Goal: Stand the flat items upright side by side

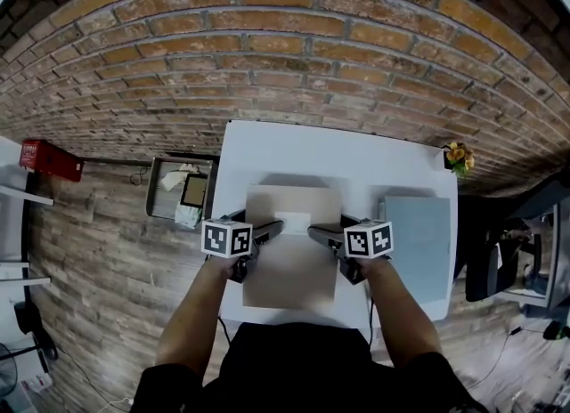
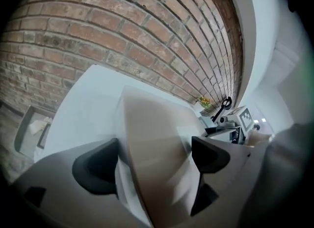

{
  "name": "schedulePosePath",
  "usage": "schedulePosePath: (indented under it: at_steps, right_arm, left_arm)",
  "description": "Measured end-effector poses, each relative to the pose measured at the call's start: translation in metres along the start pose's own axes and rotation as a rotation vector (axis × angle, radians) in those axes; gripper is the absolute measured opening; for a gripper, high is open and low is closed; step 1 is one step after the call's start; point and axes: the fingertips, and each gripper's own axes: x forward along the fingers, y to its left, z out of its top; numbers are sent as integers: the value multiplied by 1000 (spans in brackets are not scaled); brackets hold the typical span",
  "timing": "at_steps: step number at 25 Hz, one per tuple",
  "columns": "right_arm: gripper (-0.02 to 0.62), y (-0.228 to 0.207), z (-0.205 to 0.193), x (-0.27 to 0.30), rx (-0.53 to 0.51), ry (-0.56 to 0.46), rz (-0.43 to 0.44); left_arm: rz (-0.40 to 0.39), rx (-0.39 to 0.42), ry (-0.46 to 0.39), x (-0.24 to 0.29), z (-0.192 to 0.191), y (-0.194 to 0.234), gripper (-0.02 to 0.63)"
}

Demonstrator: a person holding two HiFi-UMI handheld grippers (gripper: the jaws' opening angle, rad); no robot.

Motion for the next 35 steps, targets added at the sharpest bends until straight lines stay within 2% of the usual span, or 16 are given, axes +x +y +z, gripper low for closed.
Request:
schedulePosePath:
  at_steps: [10, 17, 30, 35]
  right_arm:
    - [458, 25, 40, -25, -138, -107, -43]
    - [442, 56, 71, -52, -255, -187, -89]
    - [434, 98, 92, -86, -460, -281, -161]
    - [425, 110, 105, -99, -515, -365, -182]
  left_arm:
    - [35, 137, -99, -28, 44, -20, 491]
    - [69, 202, -250, -66, 85, -44, 474]
    - [87, 311, -370, -112, 104, -76, 467]
    - [91, 352, -424, -126, 116, -87, 466]
